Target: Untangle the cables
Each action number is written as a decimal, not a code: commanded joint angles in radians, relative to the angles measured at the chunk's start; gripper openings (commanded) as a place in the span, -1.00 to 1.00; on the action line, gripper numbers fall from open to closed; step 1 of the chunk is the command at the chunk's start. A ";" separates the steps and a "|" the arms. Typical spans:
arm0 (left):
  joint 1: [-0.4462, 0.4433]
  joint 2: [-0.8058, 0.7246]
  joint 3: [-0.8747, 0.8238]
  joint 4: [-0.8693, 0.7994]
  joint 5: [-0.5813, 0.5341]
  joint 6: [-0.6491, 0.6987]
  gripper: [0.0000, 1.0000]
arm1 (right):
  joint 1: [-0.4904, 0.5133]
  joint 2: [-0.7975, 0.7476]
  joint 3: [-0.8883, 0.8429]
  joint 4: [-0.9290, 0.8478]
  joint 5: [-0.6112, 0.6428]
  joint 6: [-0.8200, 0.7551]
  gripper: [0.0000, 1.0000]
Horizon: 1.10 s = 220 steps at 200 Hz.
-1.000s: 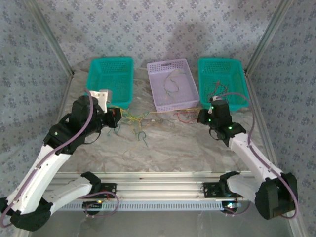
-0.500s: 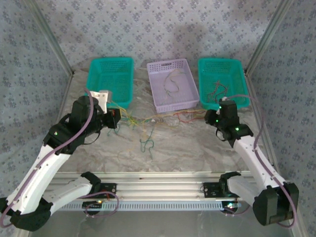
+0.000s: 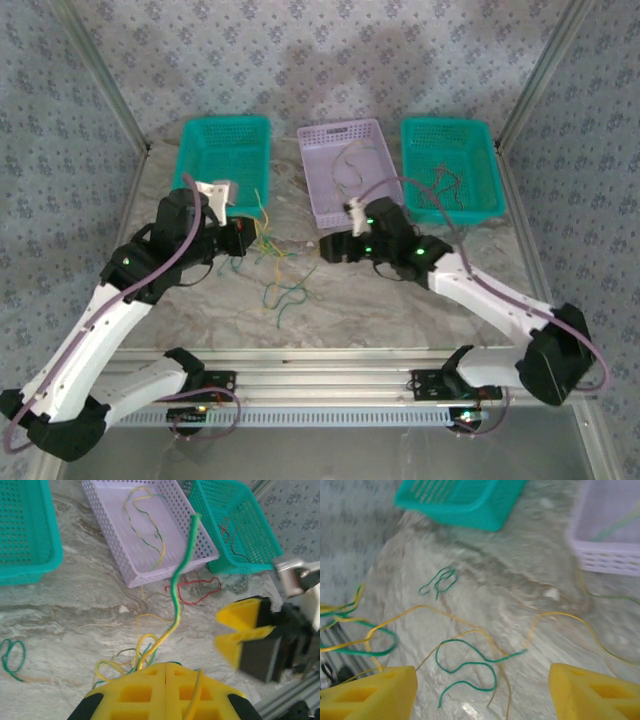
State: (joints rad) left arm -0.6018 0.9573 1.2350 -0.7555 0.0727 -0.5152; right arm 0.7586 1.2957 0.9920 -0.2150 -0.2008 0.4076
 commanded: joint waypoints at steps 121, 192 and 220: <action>0.005 0.008 -0.015 0.070 0.079 -0.042 -1.00 | 0.127 0.180 -0.011 0.316 -0.032 -0.245 0.36; 0.006 0.006 -0.037 0.071 0.077 -0.040 -1.00 | 0.067 0.004 -0.191 0.580 -0.165 -0.157 0.31; 0.005 0.006 -0.043 0.070 0.081 -0.037 -1.00 | 0.064 -0.043 -0.175 0.551 -0.192 -0.142 0.29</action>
State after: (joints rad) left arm -0.6018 0.9764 1.1973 -0.7044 0.1360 -0.5510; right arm 0.8234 1.3018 0.8062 0.2958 -0.3378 0.2314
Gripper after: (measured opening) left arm 0.071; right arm 0.647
